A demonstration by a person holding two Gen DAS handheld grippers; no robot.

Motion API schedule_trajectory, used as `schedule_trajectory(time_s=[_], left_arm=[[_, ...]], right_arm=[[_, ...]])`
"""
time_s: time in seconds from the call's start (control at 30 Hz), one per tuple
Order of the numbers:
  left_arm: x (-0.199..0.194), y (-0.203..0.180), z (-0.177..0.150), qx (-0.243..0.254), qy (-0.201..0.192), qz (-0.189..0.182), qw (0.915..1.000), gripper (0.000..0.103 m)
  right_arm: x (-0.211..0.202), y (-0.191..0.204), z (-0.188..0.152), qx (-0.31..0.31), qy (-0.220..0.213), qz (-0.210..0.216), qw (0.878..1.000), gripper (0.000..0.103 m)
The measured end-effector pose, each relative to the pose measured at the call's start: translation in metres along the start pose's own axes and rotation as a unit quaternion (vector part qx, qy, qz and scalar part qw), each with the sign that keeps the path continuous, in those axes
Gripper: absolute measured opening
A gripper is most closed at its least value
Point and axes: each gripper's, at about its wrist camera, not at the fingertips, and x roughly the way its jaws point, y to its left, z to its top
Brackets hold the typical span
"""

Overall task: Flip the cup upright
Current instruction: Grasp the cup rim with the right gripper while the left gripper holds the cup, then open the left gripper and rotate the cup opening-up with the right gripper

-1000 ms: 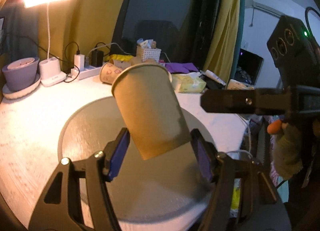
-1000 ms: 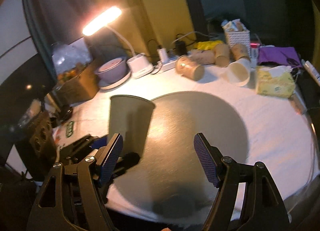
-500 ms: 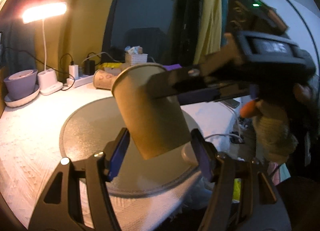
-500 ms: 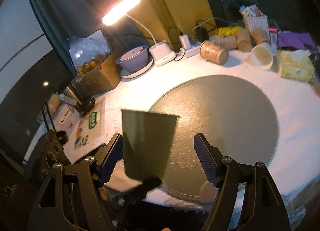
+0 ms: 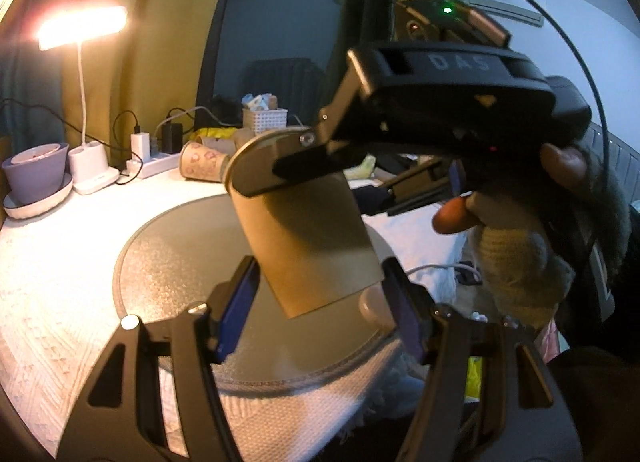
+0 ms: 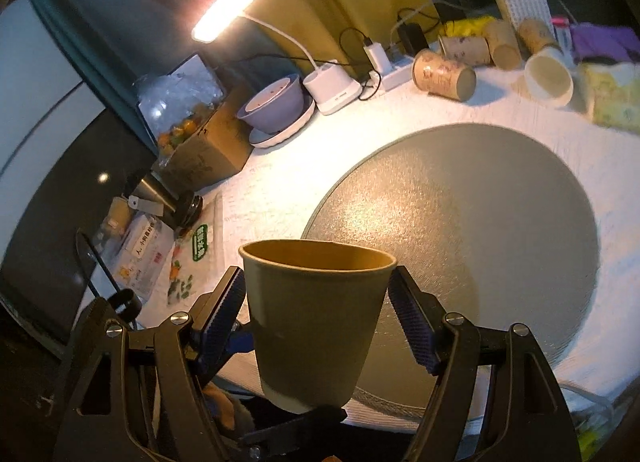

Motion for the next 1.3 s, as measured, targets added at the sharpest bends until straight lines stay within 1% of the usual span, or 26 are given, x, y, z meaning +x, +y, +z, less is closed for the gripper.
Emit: schedule_trajectory(time_s=[0.17,0.4,0.6,0.87,1.0,1.1,1.2,1.3], left_arm=[[0.001,-0.001,-0.001,0.003,0.001,-0.005,1.0,0.064],[0.001,-0.001,0.0,0.009,0.0,-0.007,0.9999,0.064],[0.0,-0.002,-0.001,0.009,0.0,-0.008,0.9999,0.064],[0.002,0.001,0.001,0.003,0.014,-0.012,0.9998,0.065],[0.007,0.003,0.0,-0.006,0.025,-0.006,0.9996,0.065],[0.008,0.006,0.0,-0.016,0.028,-0.009,0.9994,0.077],[0.008,0.011,0.0,-0.022,0.028,-0.009,0.9993,0.079],[0.01,0.015,-0.001,-0.029,0.032,-0.007,0.999,0.08]], right_arm=[[0.003,-0.006,0.001,0.018,0.01,0.012,1.0,0.076],[0.005,-0.007,0.004,0.022,0.014,0.03,0.999,0.076],[0.008,-0.006,0.006,0.014,0.019,0.03,0.999,0.07],[0.011,-0.006,0.006,0.004,0.025,0.031,0.999,0.068],[0.011,-0.006,0.006,0.0,0.027,0.028,0.999,0.068],[0.011,-0.006,0.008,-0.001,0.024,0.023,0.999,0.068],[0.013,-0.007,0.01,0.0,0.021,0.019,1.0,0.068],[0.014,-0.009,0.012,0.0,0.016,0.017,1.0,0.068]])
